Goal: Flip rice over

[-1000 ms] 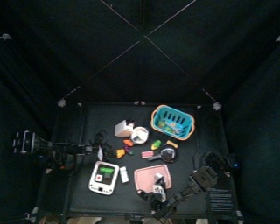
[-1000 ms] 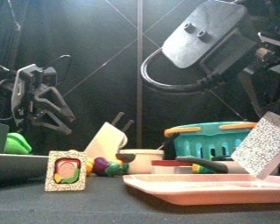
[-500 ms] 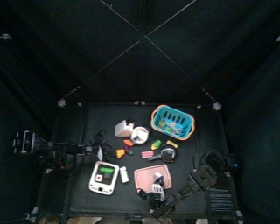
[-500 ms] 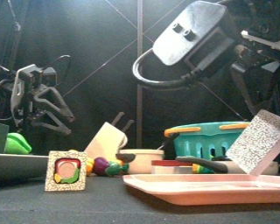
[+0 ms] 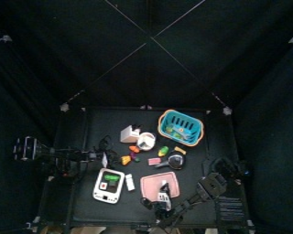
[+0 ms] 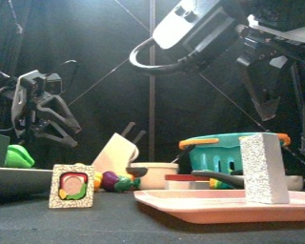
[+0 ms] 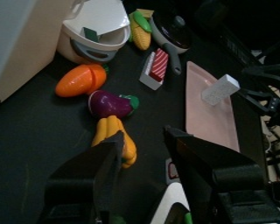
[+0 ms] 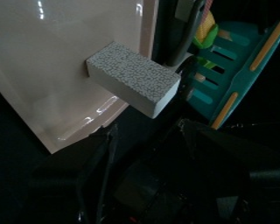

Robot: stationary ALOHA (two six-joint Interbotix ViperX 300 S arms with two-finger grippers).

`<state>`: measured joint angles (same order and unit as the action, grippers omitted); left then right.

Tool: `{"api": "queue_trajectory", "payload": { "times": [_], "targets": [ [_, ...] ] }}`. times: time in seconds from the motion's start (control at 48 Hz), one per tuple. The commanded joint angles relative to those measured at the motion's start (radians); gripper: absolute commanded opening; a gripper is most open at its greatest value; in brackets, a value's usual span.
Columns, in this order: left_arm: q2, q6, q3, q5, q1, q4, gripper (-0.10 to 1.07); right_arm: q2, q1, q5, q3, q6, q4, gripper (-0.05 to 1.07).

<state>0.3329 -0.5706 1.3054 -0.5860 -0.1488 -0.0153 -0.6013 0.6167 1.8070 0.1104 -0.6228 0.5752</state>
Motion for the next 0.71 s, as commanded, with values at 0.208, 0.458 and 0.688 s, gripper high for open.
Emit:
{"api": "queue_trajectory", "payload": {
  "times": [0.208,0.458,0.688],
  "targets": [
    [0.003,0.002,-0.006,-0.003,0.003,0.002,0.81,0.100,0.002,-0.012,0.025,-0.032,0.078,0.93],
    [0.003,0.002,-0.006,-0.003,0.003,0.000,0.81,0.158,0.003,-0.023,0.008,-0.129,0.146,0.93],
    [0.003,0.002,-0.006,-0.003,0.003,0.002,0.81,0.202,0.014,-0.035,-0.051,-0.235,0.158,0.93]
  ]
}}
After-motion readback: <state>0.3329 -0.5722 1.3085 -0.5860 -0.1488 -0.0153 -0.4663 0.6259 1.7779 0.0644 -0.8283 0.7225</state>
